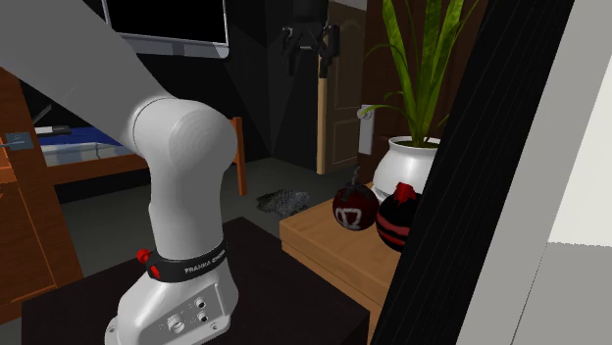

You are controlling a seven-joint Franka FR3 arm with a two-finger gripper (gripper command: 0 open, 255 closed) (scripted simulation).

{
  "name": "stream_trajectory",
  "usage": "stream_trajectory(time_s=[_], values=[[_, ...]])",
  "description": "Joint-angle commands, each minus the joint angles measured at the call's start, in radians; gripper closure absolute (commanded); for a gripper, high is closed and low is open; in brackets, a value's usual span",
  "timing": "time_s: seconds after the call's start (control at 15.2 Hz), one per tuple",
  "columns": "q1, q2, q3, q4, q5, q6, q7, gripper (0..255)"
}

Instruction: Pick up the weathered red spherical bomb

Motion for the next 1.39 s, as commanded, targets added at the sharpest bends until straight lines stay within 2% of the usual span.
stream_trajectory(time_s=[0.0,0.73,1.06,1.32], values=[[0.000,0.000,0.000,0.000,0.000,0.000,0.000,0],[-0.089,-0.053,-0.099,-0.333,-0.181,0.354,-0.141,0],[-0.151,-0.001,-0.162,-0.436,-0.277,0.554,-0.199,0],[-0.161,0.027,-0.173,-0.473,-0.294,0.624,-0.200,0]])
